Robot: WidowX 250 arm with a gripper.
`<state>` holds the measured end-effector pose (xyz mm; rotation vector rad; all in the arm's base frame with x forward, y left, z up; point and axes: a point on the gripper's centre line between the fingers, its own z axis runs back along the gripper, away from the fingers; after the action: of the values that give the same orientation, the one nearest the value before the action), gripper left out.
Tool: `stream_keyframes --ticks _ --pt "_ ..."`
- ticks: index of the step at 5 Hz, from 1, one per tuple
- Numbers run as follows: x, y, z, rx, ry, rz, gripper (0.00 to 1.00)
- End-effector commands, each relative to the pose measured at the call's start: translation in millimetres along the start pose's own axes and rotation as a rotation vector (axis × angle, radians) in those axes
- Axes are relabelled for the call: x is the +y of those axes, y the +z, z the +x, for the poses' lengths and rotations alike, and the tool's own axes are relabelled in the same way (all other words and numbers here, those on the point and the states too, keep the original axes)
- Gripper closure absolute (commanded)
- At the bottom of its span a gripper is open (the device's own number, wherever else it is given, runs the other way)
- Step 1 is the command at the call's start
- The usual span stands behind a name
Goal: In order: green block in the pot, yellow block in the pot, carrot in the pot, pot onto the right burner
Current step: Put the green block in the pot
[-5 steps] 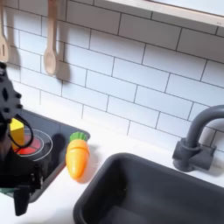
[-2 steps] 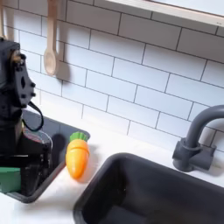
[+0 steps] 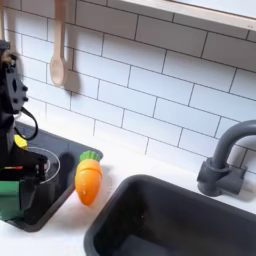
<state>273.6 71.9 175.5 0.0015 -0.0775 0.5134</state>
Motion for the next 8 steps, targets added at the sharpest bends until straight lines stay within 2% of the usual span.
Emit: stream_keyframes --ticks 1,2,3,4,5,7,8 --pt "1.2 -14.1 8.5 -0.07 -0.002 0.027 0.0" --pt "2.2 -26.4 10.6 -0.063 0.007 -0.01 0.0" --pt "2.9 -27.8 14.5 -0.123 -0.016 0.023 0.0" --pt "3.1 -33.2 7.5 -0.122 -0.003 -0.027 0.0" --pt "4.2 -39.8 9.8 -0.111 -0.014 -0.022 0.0" --pt "8.1 -35.3 20.1 -0.136 -0.005 -0.045 0.0" --pt "7.8 -38.0 24.3 -0.121 -0.008 -0.049 0.0"
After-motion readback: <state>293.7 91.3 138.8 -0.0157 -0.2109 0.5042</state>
